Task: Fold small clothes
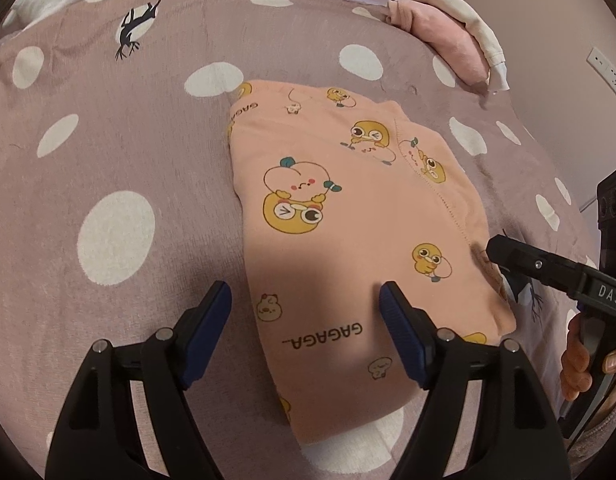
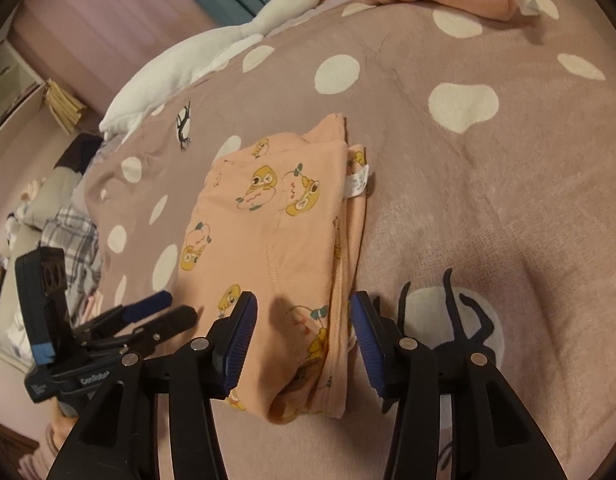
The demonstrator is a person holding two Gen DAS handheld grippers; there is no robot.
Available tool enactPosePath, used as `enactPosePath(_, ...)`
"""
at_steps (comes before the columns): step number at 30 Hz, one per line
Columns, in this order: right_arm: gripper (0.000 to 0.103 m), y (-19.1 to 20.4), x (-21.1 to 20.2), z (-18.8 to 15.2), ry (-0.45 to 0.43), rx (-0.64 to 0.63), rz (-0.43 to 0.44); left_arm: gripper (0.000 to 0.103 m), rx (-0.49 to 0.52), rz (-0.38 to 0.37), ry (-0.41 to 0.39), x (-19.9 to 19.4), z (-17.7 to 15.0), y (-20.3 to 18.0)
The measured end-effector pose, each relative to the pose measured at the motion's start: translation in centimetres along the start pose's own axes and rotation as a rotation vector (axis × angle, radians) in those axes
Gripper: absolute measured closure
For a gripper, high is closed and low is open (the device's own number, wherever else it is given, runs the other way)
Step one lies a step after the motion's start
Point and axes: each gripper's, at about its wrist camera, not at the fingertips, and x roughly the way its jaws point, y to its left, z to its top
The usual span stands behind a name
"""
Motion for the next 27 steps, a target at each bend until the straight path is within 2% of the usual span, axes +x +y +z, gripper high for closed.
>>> enactPosePath(27, 0.054, -0.8, 1.6, 0.9, 0.016, 0.018, 0.008, 0.025, -0.070, -0.072, 0.027, 1.1, 0.2, 1.0)
